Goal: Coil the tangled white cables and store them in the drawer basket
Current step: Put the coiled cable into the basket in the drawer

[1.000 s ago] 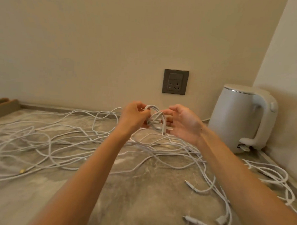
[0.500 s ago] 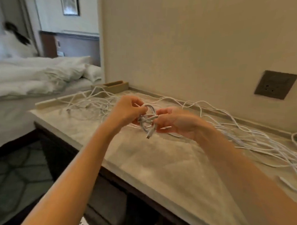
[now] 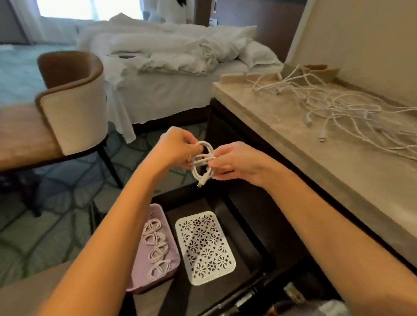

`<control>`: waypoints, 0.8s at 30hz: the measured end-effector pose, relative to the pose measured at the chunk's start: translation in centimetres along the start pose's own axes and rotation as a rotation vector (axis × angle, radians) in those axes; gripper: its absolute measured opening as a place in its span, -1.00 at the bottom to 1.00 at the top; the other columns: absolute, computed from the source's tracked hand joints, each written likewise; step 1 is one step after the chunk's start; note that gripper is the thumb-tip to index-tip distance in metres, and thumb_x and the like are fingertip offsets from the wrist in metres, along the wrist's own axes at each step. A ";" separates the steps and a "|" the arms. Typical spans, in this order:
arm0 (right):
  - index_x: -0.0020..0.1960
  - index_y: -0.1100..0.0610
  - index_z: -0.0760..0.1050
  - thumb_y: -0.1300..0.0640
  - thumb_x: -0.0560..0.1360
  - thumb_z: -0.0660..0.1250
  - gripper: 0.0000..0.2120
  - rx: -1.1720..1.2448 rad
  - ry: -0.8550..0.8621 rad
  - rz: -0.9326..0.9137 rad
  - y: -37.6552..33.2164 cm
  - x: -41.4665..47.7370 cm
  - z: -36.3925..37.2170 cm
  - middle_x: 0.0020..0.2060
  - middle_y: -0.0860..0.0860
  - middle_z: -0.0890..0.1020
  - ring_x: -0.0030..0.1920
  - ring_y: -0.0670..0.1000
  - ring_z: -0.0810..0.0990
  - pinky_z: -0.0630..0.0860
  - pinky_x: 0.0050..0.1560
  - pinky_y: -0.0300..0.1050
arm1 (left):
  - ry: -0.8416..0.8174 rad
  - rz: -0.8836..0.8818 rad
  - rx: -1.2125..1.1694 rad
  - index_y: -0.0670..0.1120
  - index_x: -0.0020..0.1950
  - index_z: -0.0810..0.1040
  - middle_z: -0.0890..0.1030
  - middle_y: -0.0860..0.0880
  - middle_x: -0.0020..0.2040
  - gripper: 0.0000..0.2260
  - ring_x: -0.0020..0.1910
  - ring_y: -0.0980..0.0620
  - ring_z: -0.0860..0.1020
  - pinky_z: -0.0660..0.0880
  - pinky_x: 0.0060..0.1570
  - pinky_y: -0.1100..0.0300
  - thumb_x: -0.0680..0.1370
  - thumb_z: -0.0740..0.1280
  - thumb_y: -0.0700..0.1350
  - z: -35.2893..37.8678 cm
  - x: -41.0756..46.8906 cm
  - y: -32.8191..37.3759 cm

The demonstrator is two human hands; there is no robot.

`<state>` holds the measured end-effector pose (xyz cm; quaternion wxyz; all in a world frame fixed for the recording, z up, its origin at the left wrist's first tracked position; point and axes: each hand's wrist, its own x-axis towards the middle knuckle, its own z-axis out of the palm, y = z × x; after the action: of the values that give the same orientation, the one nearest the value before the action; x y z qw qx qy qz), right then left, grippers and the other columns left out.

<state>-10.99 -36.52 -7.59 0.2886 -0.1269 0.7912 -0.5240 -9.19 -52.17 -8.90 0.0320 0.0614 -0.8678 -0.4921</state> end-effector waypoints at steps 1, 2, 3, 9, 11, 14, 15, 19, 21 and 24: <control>-0.14 0.17 0.52 0.33 0.51 0.29 -0.89 0.006 -0.011 0.024 0.6 1.1 1.2 -0.34 0.02 0.64 -0.20 -0.03 0.62 0.59 0.01 -0.10 | 0.010 -0.037 0.002 -0.19 -0.06 0.61 0.61 -0.12 -0.26 -0.89 -0.37 0.06 0.58 0.61 -0.31 0.23 0.51 0.36 -0.16 -0.3 -0.1 -1.7; -0.13 0.18 0.53 0.34 0.51 0.29 -0.89 0.022 -0.022 0.050 1.3 2.1 2.2 -0.27 0.06 0.63 -0.18 -0.01 0.62 0.59 -0.02 -0.12 | 0.010 -0.069 -0.004 -0.19 -0.08 0.60 0.61 -0.12 -0.26 -0.89 -0.36 0.05 0.58 0.61 -0.29 0.22 0.50 0.36 -0.16 -0.4 -0.1 -3.2; -0.12 0.18 0.54 0.35 0.51 0.29 -0.89 0.036 -0.021 0.073 1.8 2.7 2.7 -0.23 0.09 0.63 -0.18 -0.01 0.62 0.59 -0.06 -0.15 | 0.006 -0.095 -0.019 -0.18 -0.10 0.60 0.61 -0.12 -0.26 -0.90 -0.35 0.04 0.59 0.62 -0.26 0.20 0.50 0.36 -0.15 -0.3 0.0 -4.2; -0.12 0.20 0.51 0.39 0.53 0.24 -0.86 0.161 -0.048 0.264 5.9 7.7 6.7 -0.24 0.10 0.59 -0.22 0.00 0.57 0.55 -0.16 -0.19 | 0.007 -0.316 -0.196 -0.19 -0.16 0.55 0.55 -0.11 -0.31 -0.90 -0.32 -0.01 0.56 0.59 -0.11 0.09 0.53 0.29 -0.21 0.2 0.4 -11.5; -0.13 0.21 0.49 0.39 0.53 0.23 -0.85 0.183 -0.061 0.334 7.4 9.4 8.2 -0.25 0.10 0.58 -0.25 -0.01 0.56 0.56 -0.21 -0.21 | 0.030 -0.360 -0.212 -0.24 -0.12 0.55 0.55 -0.14 -0.30 -0.90 -0.31 -0.02 0.54 0.56 -0.16 0.17 0.52 0.28 -0.24 0.7 0.3 -13.7; -0.13 0.21 0.48 0.39 0.54 0.23 -0.86 0.180 -0.061 0.407 9.5 11.1 10.0 -0.26 0.10 0.56 -0.28 0.00 0.55 0.57 -0.37 -0.26 | 0.038 -0.433 -0.204 -0.20 -0.19 0.56 0.52 -0.11 -0.36 -0.92 -0.40 0.06 0.47 0.47 -0.42 0.32 0.48 0.30 -0.25 1.4 -0.2 -16.7; -0.14 0.20 0.48 0.39 0.53 0.23 -0.85 0.170 -0.058 0.425 10.2 11.6 10.7 -0.27 0.11 0.56 -0.28 0.00 0.54 0.57 -0.36 -0.24 | 0.032 -0.466 -0.227 -0.19 -0.24 0.55 0.52 -0.12 -0.35 -0.91 -0.41 0.04 0.48 0.49 -0.42 0.28 0.47 0.31 -0.26 1.6 -0.3 -17.9; -0.16 0.21 0.49 0.39 0.52 0.24 -0.85 0.117 -0.071 0.485 12.6 13.6 13.0 -0.25 0.11 0.58 -0.21 0.04 0.57 0.55 -0.07 -0.11 | -0.008 -0.580 -0.292 -0.16 -0.33 0.48 0.55 -0.19 -0.25 -0.82 -0.31 -0.03 0.54 0.58 -0.31 0.18 0.48 0.31 -0.29 2.0 -0.7 -21.4; -0.13 0.22 0.49 0.39 0.52 0.25 -0.87 0.081 -0.100 0.524 13.6 14.6 14.3 -0.22 0.12 0.57 -0.17 0.05 0.57 0.55 0.00 -0.08 | -0.018 -0.636 -0.283 -0.17 -0.35 0.45 0.54 -0.19 -0.24 -0.79 -0.33 -0.01 0.52 0.56 -0.40 0.26 0.47 0.30 -0.34 1.9 -0.9 -23.1; -0.20 0.20 0.42 0.40 0.53 0.23 -0.82 0.055 -0.133 0.583 15.2 16.0 16.6 -0.31 0.11 0.50 -0.35 -0.02 0.46 0.57 -0.09 -0.17 | -0.063 -0.713 -0.218 -0.16 -0.35 0.41 0.50 -0.15 -0.32 -0.77 -0.37 -0.01 0.49 0.52 -0.42 0.25 0.45 0.31 -0.38 2.0 -0.9 -25.4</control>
<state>-12.42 -50.77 -31.21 0.4817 0.0795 0.7589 -0.4309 -6.66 -63.25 -31.66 -0.1620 0.3406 -0.7350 -0.5635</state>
